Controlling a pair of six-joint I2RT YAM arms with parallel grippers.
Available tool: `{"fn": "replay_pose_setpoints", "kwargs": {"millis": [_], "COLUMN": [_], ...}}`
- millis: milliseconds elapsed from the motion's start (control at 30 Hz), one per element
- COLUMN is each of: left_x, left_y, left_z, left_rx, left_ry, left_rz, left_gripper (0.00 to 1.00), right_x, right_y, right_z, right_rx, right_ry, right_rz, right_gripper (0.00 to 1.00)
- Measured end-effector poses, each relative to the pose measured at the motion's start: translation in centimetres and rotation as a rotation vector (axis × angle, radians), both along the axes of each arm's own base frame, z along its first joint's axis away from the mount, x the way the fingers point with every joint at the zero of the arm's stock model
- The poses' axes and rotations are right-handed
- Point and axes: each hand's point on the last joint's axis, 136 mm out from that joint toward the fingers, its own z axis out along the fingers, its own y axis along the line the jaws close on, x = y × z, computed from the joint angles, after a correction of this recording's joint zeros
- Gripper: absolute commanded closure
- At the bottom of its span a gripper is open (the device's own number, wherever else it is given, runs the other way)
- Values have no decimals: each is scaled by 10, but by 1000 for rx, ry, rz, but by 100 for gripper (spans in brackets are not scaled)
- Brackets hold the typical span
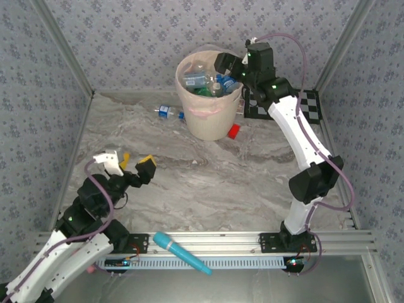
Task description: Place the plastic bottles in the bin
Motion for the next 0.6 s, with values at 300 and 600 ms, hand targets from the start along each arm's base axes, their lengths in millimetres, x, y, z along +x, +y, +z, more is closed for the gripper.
{"fn": "replay_pose_setpoints", "kwargs": {"millis": [300, 600], "left_x": [35, 99], "left_y": [-6, 33], "left_z": [-31, -85], "left_rx": [110, 44], "left_ry": [161, 406], "left_rz": [100, 330], "left_gripper": [0, 0], "right_x": [-57, -128], "right_y": [-5, -17], "right_z": [0, -10], "right_rx": [-50, -47], "right_ry": [-20, -70], "right_rz": [41, 85], "right_gripper": [0, 0]}}
